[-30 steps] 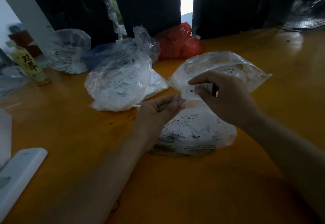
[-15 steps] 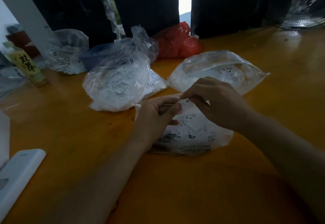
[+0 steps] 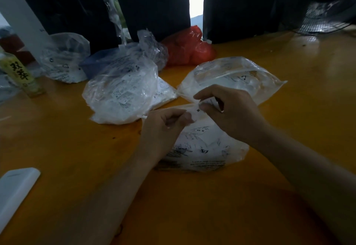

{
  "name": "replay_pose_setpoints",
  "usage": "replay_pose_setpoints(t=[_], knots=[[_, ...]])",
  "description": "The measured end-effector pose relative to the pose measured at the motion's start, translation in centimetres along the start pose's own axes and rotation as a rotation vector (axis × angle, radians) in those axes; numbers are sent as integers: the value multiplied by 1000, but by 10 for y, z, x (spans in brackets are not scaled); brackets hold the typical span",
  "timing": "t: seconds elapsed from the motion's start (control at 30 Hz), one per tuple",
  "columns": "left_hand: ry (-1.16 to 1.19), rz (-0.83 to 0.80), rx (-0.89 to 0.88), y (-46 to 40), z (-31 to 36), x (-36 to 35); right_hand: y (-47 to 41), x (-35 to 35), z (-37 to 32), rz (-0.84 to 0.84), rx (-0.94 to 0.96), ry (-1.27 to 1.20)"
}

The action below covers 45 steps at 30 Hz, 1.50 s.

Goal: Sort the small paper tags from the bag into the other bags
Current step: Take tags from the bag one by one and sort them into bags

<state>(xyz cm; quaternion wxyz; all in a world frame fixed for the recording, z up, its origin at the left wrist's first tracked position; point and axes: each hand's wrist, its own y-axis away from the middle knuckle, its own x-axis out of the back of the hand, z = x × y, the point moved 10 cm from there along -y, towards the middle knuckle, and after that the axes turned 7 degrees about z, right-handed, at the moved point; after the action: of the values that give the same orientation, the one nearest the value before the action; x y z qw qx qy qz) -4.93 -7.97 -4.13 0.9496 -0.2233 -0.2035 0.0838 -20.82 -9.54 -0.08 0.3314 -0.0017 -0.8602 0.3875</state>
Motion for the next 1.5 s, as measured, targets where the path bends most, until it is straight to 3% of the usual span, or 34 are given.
replay_pose_setpoints(t=[0.13, 0.33, 0.57, 0.97, 1.17, 1.3, 1.4, 1.5], knots=[[-10, -7, -11, 0, 1, -2, 1, 3, -1, 39, 1, 8], [-68, 32, -59, -1, 7, 4, 6, -17, -2, -88, 15, -35], [120, 150, 131, 0, -15, 16, 7, -11, 35, 32, -324, -157], [144, 137, 146, 1, -12, 12, 15, -32, 9, -117, -218, -138], [201, 88, 186, 0, -20, 9, 9, -11, 20, 57, -280, -165], [32, 137, 51, -7, -6, 23, 4, -5, 25, 79, -271, -181], [-322, 386, -170, -20, 16, 71, -6, 15, 45, 176, -242, -29], [-593, 625, -162, -36, 10, 133, -14, 26, 82, 150, -261, 329]])
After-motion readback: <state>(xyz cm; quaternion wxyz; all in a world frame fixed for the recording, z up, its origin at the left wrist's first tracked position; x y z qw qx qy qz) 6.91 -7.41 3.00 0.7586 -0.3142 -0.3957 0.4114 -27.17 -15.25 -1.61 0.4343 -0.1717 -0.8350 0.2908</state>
